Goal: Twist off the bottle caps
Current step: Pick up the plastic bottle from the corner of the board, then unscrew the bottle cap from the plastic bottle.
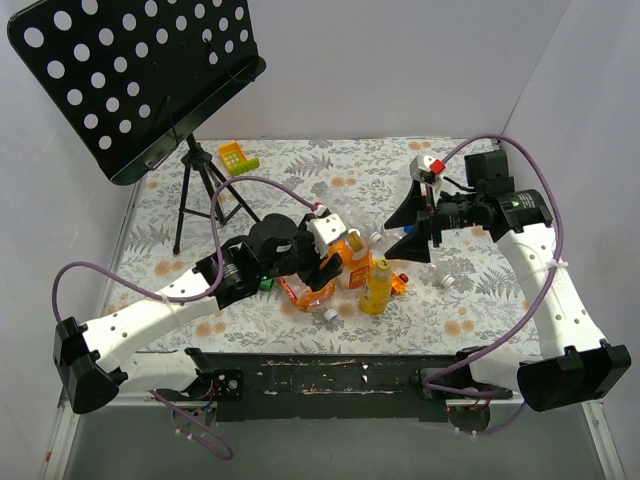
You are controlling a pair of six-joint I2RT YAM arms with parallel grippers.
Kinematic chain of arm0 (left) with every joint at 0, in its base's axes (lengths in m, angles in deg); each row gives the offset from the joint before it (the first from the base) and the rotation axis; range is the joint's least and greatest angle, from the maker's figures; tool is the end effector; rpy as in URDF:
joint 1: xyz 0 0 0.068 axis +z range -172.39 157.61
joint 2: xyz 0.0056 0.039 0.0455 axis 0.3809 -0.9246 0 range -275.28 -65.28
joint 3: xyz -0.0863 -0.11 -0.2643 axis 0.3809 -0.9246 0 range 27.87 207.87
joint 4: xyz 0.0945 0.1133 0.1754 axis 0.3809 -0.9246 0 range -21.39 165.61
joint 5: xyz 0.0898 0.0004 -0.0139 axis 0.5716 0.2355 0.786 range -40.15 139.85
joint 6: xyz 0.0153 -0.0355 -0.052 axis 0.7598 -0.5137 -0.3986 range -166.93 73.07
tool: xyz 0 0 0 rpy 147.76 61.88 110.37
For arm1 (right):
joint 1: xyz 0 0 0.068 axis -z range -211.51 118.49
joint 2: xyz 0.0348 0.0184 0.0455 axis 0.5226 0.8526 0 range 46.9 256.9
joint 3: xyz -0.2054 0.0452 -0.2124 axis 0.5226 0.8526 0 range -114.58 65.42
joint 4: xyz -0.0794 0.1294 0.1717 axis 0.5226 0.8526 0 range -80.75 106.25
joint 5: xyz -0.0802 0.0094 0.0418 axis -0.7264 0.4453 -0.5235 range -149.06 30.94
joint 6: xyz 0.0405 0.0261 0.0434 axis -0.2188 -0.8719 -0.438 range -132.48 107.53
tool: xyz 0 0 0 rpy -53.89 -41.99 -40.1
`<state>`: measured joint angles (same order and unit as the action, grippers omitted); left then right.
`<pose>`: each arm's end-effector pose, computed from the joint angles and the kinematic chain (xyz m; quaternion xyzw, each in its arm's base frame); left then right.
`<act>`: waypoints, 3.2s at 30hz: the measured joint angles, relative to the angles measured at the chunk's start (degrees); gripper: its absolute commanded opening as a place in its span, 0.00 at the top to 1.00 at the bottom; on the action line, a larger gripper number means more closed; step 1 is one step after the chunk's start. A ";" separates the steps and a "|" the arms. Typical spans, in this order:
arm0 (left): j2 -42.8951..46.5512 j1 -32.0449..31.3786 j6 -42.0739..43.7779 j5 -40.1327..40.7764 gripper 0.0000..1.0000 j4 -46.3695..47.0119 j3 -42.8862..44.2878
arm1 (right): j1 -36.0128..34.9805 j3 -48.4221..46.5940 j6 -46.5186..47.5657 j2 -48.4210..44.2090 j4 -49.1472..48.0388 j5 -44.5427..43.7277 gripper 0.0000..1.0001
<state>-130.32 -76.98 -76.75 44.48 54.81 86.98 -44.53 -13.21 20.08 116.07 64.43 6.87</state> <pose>0.1258 -0.1850 0.3594 0.2064 0.8254 -0.3816 0.3613 0.1652 0.0856 0.4113 -0.4901 0.6370 0.4431 0.3971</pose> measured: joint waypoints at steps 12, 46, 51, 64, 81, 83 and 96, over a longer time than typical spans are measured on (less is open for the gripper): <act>-1.29 -0.02 0.96 -3.26 1.00 3.28 0.66 | -6.21 0.11 -16.39 8.07 -10.23 1.64 0.16; -1.88 -0.20 0.42 -4.24 1.00 6.25 0.63 | -8.26 0.87 -18.73 8.50 -11.39 -0.07 0.37; -1.88 -0.20 0.42 -4.24 1.00 6.23 0.63 | -6.75 0.87 -19.26 8.50 -11.47 1.22 0.38; -1.88 -0.20 0.44 -4.26 1.00 6.23 0.61 | -5.86 0.87 -20.28 8.46 -11.67 2.51 0.42; -1.95 -0.20 0.37 -4.81 1.00 6.10 0.61 | -5.92 0.83 -18.10 8.46 -10.60 3.04 0.74; -1.95 -0.20 -0.09 -5.40 1.00 5.70 0.61 | -5.92 0.66 -15.87 8.48 -8.55 3.15 0.78; -1.95 10.71 -7.13 -30.67 1.00 6.93 1.42 | -9.53 -15.19 19.28 13.88 14.69 1.07 0.87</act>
<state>-132.26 -66.27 -83.88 13.82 61.74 88.40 -54.06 -28.40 39.36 129.95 79.11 7.94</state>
